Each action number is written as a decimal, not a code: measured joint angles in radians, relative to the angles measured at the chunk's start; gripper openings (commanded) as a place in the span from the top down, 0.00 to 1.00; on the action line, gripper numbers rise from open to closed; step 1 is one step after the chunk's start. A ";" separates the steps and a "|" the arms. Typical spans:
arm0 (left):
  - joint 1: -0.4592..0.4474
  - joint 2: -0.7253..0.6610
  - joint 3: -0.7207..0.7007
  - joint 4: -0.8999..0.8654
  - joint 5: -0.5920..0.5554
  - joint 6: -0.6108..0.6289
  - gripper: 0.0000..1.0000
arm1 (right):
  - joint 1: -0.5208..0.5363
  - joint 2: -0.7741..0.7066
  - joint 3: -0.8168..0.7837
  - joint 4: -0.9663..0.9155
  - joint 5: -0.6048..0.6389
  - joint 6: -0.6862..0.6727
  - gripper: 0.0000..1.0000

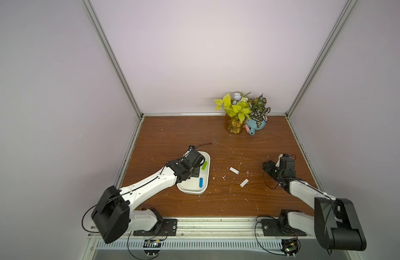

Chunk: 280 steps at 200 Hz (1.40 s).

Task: Put the usb flash drive into the storage box
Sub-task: Place the USB flash in the storage box, then pick up the USB flash from the center of the board.

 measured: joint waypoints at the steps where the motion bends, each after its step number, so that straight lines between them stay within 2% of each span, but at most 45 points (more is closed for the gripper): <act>1: 0.000 -0.007 0.000 0.000 0.000 0.002 0.48 | 0.002 0.000 0.001 0.000 0.000 -0.001 0.41; 49: 0.000 -0.236 -0.042 -0.020 0.002 0.053 0.43 | 0.237 0.098 0.171 -0.052 0.016 -0.101 0.39; 102: 0.000 -0.195 -0.054 -0.034 0.003 0.083 0.43 | 0.422 0.307 0.355 -0.163 0.031 -0.231 0.36; 133: 0.002 -0.227 -0.054 -0.037 0.002 0.087 0.41 | 0.510 0.360 0.398 -0.234 0.053 -0.301 0.36; 209: 0.002 -0.246 -0.054 -0.038 0.002 0.088 0.41 | 0.627 0.416 0.477 -0.336 0.120 -0.386 0.40; 280: 0.003 -0.246 -0.054 -0.038 0.002 0.088 0.41 | 0.718 0.460 0.544 -0.451 0.228 -0.385 0.47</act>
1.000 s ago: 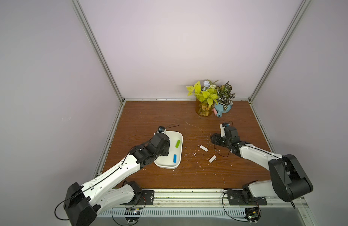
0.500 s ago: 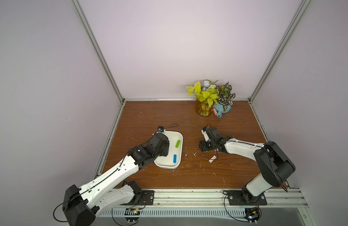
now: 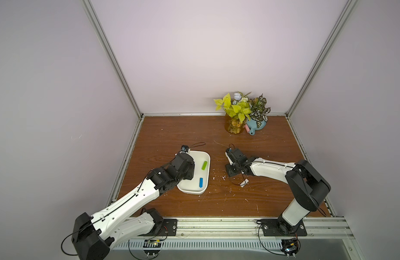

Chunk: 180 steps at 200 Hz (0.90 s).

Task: Put the usb flash drive into the storage box
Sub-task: Pick up the USB flash from the center of the board.

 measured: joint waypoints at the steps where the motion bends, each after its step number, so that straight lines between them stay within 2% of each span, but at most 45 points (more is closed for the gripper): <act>1: 0.000 0.000 0.000 0.000 0.000 0.000 0.41 | 0.001 0.000 0.000 -0.002 0.003 0.000 0.47; 42: 0.001 0.000 0.000 0.000 0.000 0.000 0.41 | 0.010 -0.005 0.000 -0.042 0.041 0.009 0.54; 117: 0.002 0.000 -0.001 0.000 0.000 0.000 0.41 | 0.028 -0.016 -0.002 -0.090 0.059 0.040 0.74; 180: 0.002 -0.004 -0.007 -0.001 0.000 0.000 0.41 | 0.048 -0.016 0.019 -0.142 0.108 0.072 0.84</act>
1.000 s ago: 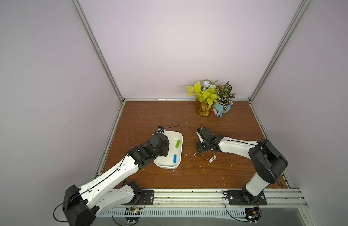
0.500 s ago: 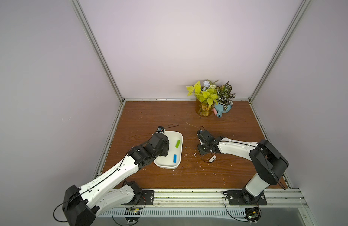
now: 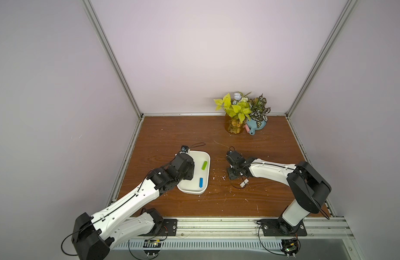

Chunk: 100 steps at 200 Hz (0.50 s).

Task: Put the usb flash drive into the storage box
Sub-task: Pick up the USB flash from the center of the board.

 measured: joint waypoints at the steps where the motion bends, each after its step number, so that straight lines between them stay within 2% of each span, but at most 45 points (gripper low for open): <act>1: 0.000 0.000 0.000 0.000 0.000 0.000 0.42 | 0.000 0.000 0.000 0.000 0.000 0.000 0.84; 32: 0.000 -0.027 -0.001 0.000 -0.014 -0.001 0.41 | 0.011 -0.026 0.005 -0.039 0.005 0.017 0.84; 59: 0.000 -0.089 -0.004 -0.003 -0.051 -0.003 0.41 | 0.035 -0.116 0.034 -0.044 -0.047 0.060 0.84; 80: 0.001 -0.142 -0.004 -0.003 -0.087 -0.008 0.41 | 0.069 -0.202 0.083 0.035 -0.113 0.127 0.85; 100: 0.001 -0.184 -0.004 -0.006 -0.118 -0.013 0.40 | 0.116 -0.221 0.141 0.135 -0.172 0.204 0.84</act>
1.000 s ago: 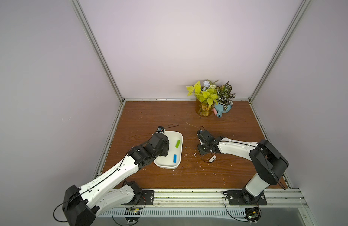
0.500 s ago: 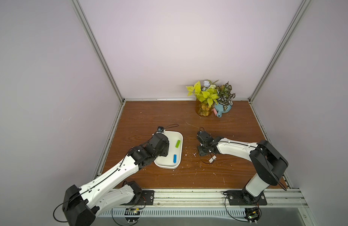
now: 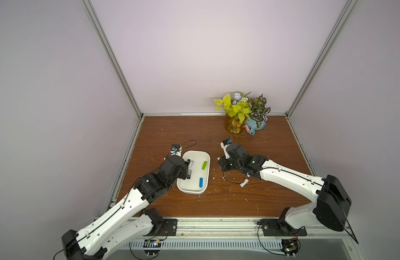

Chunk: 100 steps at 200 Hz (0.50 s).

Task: Put the usb flash drive into the storage box
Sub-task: Pick up the USB flash from the center of the board, then place the USB flash in the storage box.

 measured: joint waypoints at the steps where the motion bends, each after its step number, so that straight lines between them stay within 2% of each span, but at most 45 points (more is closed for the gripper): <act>1: 0.000 -0.001 0.000 0.000 -0.001 0.000 0.40 | 0.002 0.001 0.002 0.003 -0.001 0.003 0.84; 18: 0.001 -0.026 0.000 -0.001 -0.022 -0.005 0.38 | 0.049 0.042 0.053 0.077 -0.033 0.065 0.79; 45: 0.002 -0.042 -0.004 -0.001 -0.042 -0.011 0.38 | 0.123 0.163 0.095 0.186 -0.035 0.176 0.80; 100: 0.002 -0.039 -0.008 -0.007 -0.047 -0.011 0.38 | 0.165 0.437 0.208 0.183 0.005 0.313 0.79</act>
